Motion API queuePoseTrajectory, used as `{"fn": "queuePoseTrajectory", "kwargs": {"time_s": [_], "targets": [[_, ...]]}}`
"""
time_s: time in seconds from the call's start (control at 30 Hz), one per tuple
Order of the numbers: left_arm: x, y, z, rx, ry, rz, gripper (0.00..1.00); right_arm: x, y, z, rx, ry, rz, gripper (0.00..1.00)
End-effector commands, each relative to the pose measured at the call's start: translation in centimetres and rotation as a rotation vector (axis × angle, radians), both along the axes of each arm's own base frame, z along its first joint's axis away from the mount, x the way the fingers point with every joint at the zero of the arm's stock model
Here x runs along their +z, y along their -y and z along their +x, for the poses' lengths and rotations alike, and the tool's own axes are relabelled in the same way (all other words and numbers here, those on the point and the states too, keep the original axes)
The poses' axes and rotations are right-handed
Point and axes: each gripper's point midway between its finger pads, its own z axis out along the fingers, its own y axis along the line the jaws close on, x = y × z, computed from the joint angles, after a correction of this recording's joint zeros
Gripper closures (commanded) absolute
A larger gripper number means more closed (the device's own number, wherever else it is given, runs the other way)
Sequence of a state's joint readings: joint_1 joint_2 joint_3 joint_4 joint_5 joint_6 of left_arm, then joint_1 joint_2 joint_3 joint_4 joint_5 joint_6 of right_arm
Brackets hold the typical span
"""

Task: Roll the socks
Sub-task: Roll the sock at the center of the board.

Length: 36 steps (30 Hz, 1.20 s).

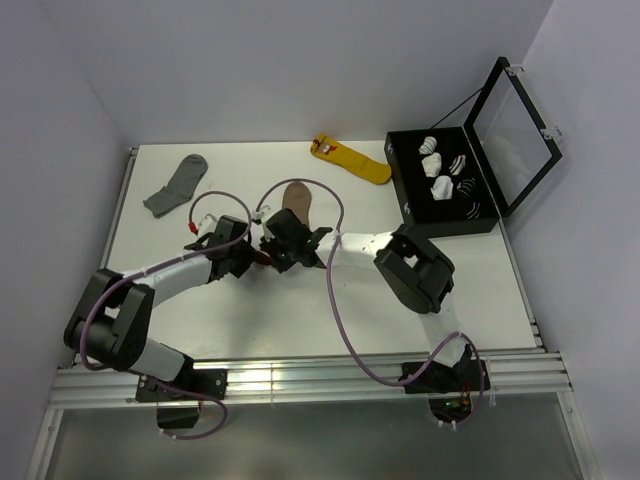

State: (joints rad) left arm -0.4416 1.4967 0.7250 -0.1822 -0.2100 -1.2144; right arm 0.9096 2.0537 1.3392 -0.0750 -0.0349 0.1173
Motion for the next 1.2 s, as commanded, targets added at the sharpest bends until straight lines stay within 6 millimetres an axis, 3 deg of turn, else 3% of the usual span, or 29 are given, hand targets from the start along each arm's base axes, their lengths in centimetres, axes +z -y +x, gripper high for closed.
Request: {"fn": "queuePoseTrajectory", "kwargs": {"time_s": [0.0,0.1,0.13,0.33,0.43,0.63,1.17], "targets": [[1.7,-1.7,0.0,0.08,0.06,0.003,0.54,-5.1,3.1,-5.4,0.018,-0.326,-0.102,1.0],[3.3,-2.3,-0.1,0.097,0.133,-0.011,0.43,-3.8,2.1,-6.2,0.019,-0.462,-0.008,1.0],[4.6,-2.2,0.1,0.096,0.185,-0.036,0.39,-3.3,1.6,-6.3,0.005,-0.509,0.034,1.0],[5.3,-2.0,-1.5,0.04,0.228,-0.07,0.35,-1.1,0.9,-6.0,-0.041,-0.778,0.275,1.0],[4.4,-1.7,-2.7,0.012,0.213,-0.097,0.34,-0.8,1.4,-5.0,-0.097,-0.865,0.353,1.0],[2.5,-0.9,-4.4,-0.011,0.183,-0.141,0.34,-1.8,2.1,-3.9,-0.159,-0.915,0.345,1.0],[1.0,1.6,-2.3,-0.022,0.123,-0.139,0.37,-2.8,2.0,-3.5,-0.176,-0.936,0.358,1.0]]}}
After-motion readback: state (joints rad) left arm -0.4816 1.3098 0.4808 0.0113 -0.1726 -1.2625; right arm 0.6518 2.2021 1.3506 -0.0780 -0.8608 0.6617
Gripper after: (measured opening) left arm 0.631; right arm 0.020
